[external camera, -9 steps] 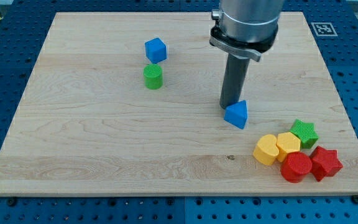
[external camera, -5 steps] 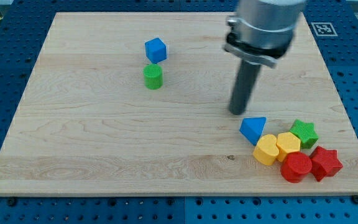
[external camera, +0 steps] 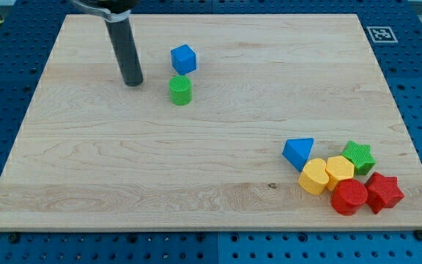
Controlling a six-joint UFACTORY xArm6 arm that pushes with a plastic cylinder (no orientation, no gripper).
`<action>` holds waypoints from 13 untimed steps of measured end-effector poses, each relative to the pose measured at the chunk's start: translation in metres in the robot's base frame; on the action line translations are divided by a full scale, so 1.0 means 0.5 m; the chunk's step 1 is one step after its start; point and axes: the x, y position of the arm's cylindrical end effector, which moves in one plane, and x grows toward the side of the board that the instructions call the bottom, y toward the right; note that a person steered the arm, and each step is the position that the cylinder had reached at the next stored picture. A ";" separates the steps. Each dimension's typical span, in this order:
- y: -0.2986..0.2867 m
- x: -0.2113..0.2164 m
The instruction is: Move the green circle towards the group of blocks
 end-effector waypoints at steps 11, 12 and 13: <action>0.531 0.026; 0.531 0.090; 0.531 0.128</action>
